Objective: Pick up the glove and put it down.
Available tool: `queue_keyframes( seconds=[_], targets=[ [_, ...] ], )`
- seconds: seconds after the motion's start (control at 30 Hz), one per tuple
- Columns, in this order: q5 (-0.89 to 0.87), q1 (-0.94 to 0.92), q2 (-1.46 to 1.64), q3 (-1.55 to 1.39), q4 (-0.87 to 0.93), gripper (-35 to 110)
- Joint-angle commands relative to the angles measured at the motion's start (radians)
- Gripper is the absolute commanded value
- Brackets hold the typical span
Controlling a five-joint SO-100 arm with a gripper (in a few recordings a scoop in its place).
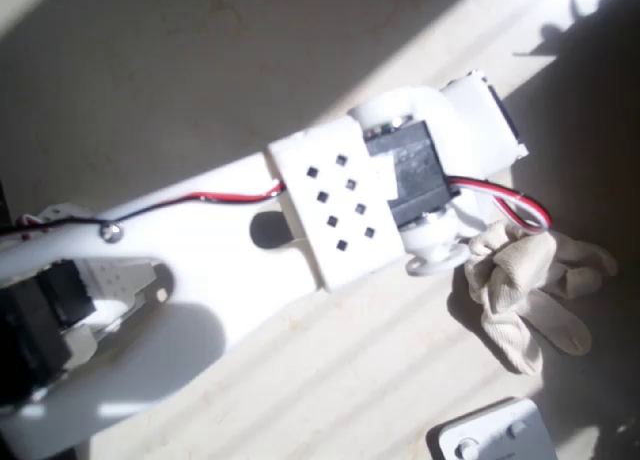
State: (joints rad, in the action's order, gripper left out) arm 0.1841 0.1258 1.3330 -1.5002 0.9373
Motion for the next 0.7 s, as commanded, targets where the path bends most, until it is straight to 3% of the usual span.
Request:
queue_keyframes(
  seconds=[0.0,0.67],
  targets=[
    [-0.009,0.003,0.006,0.029,-0.017,0],
    [0.003,0.005,0.218,0.02,-0.003,0]
  ],
)
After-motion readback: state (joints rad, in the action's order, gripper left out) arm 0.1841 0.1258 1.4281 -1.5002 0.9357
